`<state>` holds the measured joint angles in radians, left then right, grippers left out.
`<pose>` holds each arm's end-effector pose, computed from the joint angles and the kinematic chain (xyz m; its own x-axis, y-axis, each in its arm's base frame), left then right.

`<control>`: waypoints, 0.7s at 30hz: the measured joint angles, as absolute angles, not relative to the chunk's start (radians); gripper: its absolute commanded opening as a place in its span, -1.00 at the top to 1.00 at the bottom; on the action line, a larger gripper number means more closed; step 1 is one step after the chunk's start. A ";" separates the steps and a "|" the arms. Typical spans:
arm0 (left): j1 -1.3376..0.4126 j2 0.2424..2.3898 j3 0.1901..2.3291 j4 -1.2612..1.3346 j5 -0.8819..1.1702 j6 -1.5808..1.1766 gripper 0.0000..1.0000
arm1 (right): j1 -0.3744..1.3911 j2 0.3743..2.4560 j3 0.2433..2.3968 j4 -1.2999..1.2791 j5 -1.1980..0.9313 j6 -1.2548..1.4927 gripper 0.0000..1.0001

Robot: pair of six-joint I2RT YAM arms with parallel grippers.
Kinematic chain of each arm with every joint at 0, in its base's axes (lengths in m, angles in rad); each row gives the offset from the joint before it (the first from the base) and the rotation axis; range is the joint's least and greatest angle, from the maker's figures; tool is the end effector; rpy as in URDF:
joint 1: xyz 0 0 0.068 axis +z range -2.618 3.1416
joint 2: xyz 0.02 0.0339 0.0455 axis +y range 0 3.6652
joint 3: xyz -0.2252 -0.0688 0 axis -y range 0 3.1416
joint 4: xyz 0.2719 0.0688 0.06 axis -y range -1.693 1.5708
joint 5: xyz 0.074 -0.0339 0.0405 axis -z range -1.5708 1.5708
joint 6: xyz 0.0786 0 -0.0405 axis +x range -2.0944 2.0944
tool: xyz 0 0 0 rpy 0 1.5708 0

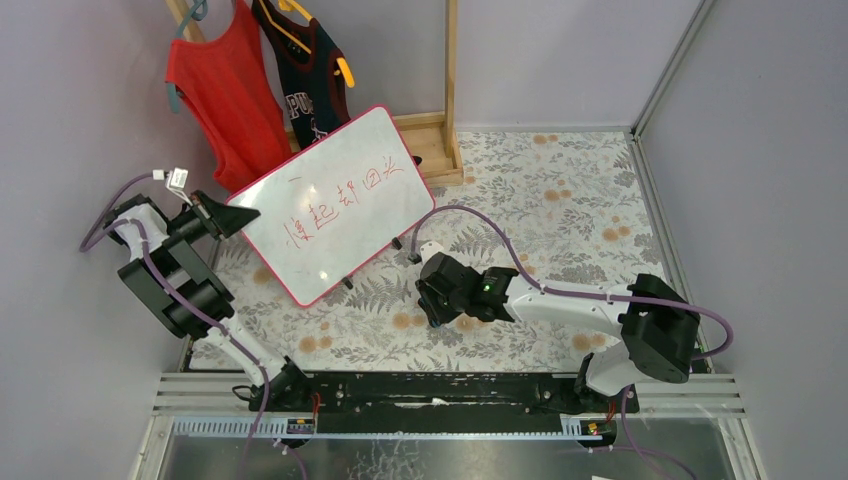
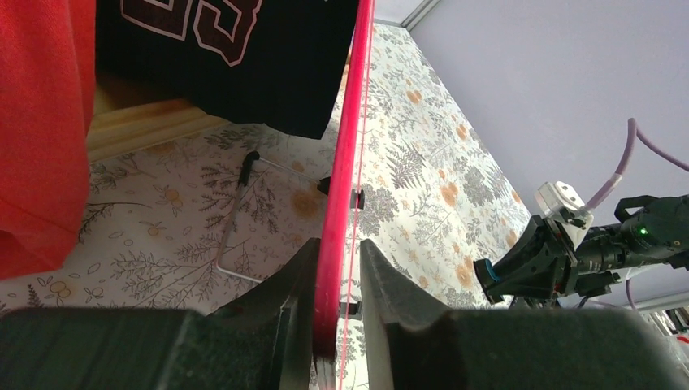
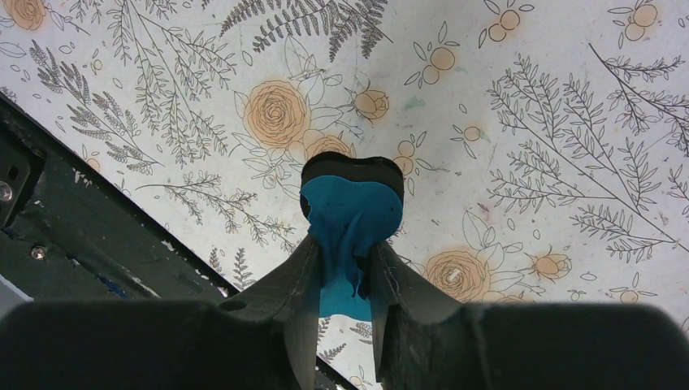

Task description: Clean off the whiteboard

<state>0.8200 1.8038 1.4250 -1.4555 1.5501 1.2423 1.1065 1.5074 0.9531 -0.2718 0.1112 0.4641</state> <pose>0.2806 0.1856 0.2148 -0.3950 -0.3946 -0.8296 0.5613 0.6113 -0.5580 0.1742 0.3284 0.1343 -0.6771 -0.3586 -0.6426 -0.6171 0.7524 0.2304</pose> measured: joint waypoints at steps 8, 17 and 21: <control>0.817 1.811 1.430 -1.456 1.550 1.242 0.78 | 1.106 1.508 0.963 -0.277 0.112 0.464 1.00; 0.812 1.812 1.430 -1.456 1.558 1.243 0.93 | 1.105 1.508 0.981 -0.289 0.128 0.463 1.00; 0.807 1.814 1.430 -1.461 1.566 1.242 1.00 | 1.090 1.517 1.020 -0.294 0.138 0.455 1.00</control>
<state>0.8074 1.8137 1.4296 -1.4609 1.5661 1.2423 1.0904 1.5173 1.0199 -0.2939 0.1383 0.4553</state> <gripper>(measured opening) 0.033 0.304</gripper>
